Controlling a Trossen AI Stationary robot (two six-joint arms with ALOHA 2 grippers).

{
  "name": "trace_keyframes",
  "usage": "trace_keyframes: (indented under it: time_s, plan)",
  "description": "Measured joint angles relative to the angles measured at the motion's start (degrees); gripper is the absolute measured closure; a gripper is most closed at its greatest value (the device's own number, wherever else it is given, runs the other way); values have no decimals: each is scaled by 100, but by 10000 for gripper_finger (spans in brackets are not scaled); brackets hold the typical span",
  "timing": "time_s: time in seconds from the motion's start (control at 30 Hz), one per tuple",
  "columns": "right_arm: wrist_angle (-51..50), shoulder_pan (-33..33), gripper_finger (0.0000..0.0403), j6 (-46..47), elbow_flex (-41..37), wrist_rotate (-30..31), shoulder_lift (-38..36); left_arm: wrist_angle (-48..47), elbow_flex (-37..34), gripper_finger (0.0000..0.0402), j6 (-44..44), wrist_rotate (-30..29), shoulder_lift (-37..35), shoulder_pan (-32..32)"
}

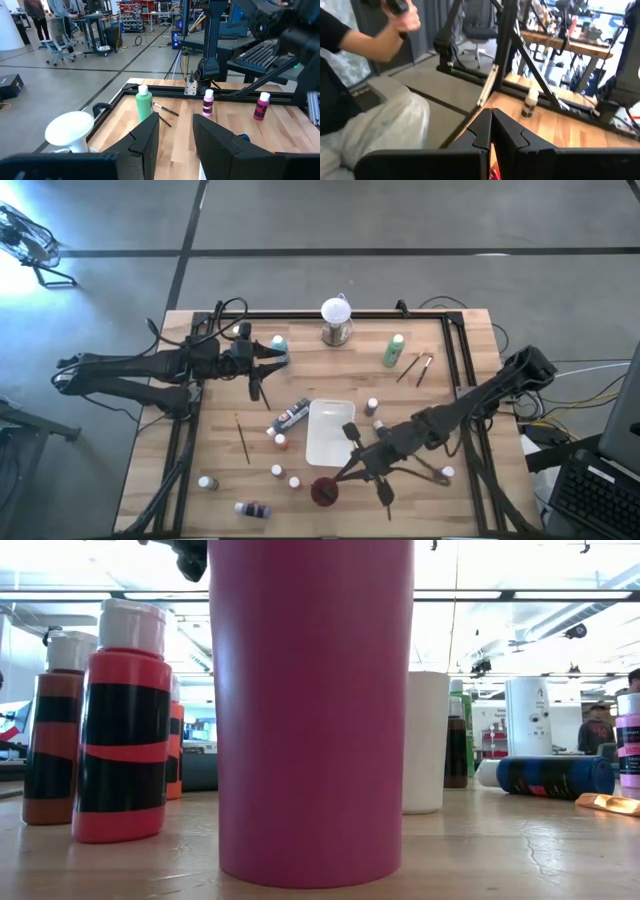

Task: Pick & Place Paint Supplies
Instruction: Put the gold paint brush into the red cup

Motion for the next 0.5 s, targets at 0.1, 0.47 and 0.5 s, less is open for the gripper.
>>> trace_keyframes:
  time_s: [0.1, 0.47, 0.5]
  plan:
    - [9, -3, 395, -19, 0, 48, 153, -2, 0, 275, -81, 2, 0, 0]
    - [109, -17, 395, 110, 0, 44, 593, -2, 0, 275, -104, 0, 0, 0]
    - [90, -15, 395, 110, 0, 42, 623, -3, 0, 275, -107, 0, 1, -2]
